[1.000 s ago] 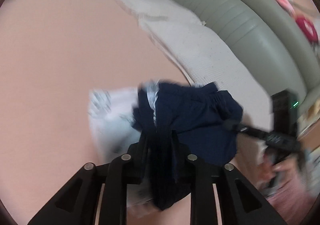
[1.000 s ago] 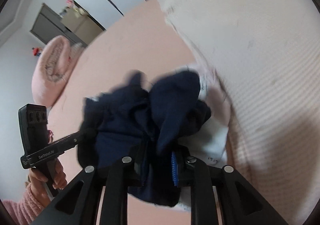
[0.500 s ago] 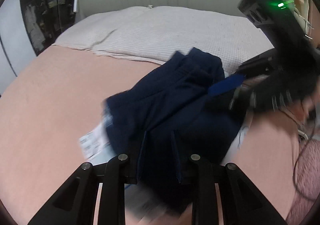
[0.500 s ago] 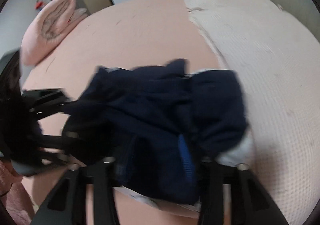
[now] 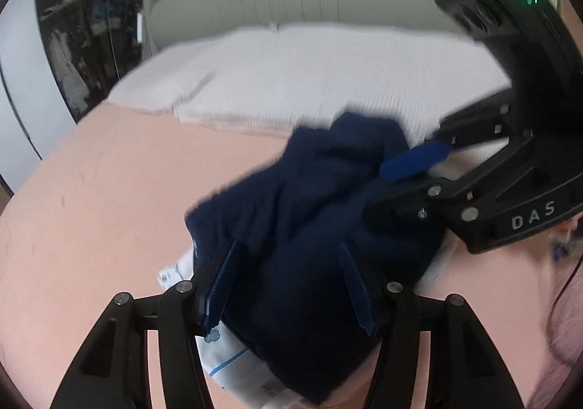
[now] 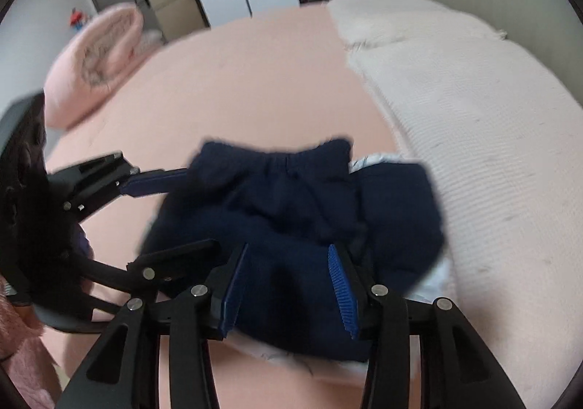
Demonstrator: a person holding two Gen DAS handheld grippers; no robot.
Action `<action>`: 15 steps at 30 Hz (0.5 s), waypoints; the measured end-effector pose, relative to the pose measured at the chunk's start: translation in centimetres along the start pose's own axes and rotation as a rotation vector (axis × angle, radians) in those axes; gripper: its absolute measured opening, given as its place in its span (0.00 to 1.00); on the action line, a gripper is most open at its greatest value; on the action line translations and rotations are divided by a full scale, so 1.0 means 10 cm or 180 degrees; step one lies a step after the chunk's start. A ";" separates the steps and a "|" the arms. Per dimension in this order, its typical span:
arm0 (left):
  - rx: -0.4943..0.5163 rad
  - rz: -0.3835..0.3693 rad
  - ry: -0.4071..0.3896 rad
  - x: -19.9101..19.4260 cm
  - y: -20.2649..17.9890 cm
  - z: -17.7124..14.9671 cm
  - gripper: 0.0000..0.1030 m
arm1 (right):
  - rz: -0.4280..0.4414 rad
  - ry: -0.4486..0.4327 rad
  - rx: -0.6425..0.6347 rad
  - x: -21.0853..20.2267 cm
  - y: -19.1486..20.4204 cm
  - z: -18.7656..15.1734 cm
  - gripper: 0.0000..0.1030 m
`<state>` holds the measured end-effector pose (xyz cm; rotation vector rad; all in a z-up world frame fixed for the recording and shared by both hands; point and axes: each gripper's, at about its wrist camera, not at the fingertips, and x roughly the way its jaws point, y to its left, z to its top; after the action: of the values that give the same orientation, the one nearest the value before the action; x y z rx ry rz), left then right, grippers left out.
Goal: Fold clothes
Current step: 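Lower the shorts onto the white folded item and open both grippers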
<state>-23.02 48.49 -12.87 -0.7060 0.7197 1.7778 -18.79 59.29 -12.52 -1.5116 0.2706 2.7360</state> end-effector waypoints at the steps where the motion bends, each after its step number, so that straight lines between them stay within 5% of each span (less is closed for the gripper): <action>1: 0.0021 0.0029 0.0062 0.04 0.03 -0.04 0.52 | -0.0052 0.0094 -0.0034 0.13 -0.02 0.00 0.40; 7: -0.0226 0.0055 0.0054 -0.19 0.24 -0.16 0.52 | -0.0136 -0.0147 0.0336 -0.27 -0.44 -0.18 0.41; 11: -0.0713 -0.0029 0.0029 -0.28 0.36 -0.10 0.53 | -0.0030 -0.0254 0.0539 -0.51 -0.41 -0.19 0.42; 15: -0.1173 -0.0080 -0.0084 -0.56 0.50 -0.10 0.59 | -0.0026 -0.0330 0.0382 -0.68 -0.03 -0.12 0.61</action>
<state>-26.04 43.06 -8.63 -0.9285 0.3646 1.9140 -14.16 59.93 -7.46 -1.3347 0.4176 2.7261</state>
